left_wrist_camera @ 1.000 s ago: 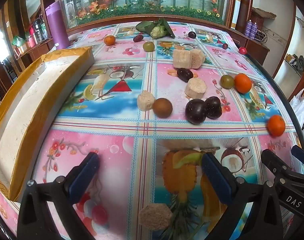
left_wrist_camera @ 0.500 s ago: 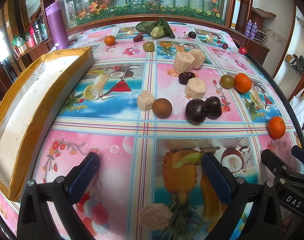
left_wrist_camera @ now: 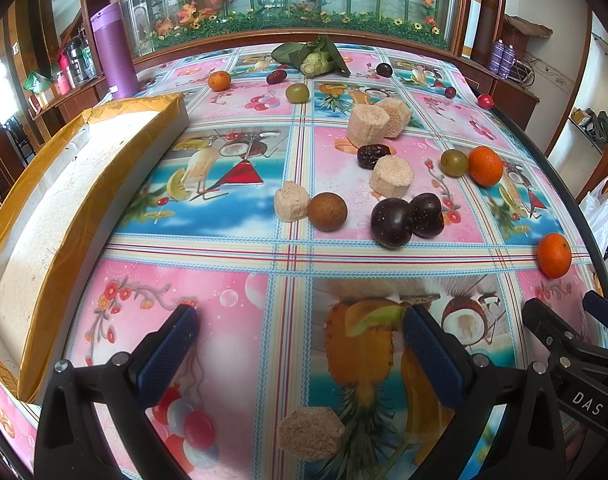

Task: Organize fruits

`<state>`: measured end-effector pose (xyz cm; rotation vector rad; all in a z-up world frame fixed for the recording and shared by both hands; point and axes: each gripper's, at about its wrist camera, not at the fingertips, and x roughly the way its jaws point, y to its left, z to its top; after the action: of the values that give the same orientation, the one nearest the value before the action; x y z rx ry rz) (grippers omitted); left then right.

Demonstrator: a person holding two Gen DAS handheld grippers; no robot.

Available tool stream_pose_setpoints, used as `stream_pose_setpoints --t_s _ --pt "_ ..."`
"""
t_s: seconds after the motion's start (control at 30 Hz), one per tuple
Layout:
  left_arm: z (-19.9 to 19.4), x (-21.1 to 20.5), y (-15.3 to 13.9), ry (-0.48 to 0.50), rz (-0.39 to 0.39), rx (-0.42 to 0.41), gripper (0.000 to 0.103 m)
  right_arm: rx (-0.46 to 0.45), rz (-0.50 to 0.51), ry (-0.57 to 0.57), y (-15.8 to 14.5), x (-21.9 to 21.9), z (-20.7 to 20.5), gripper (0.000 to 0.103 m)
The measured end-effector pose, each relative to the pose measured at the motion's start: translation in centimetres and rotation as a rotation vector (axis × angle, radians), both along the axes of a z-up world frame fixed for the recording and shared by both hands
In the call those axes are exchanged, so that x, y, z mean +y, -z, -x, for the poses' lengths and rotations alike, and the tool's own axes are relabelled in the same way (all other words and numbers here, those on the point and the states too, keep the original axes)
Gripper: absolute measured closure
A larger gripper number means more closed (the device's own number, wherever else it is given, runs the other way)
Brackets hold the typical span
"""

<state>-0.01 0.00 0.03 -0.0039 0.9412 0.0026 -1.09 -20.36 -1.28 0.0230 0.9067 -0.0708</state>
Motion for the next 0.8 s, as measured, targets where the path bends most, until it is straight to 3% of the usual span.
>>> stream_pose_setpoints --t_s 0.43,0.8 --pt "0.7 0.8 -0.7 -0.032 0.030 -0.009 0.000 -0.021 0.024 -0.020 -1.1 0.3 0.8 0.000" --pt "1.9 2.8 -2.9 -0.039 0.026 -0.102 0.000 -0.080 0.076 -0.077 -3.7 2.9 3.2 0.000"
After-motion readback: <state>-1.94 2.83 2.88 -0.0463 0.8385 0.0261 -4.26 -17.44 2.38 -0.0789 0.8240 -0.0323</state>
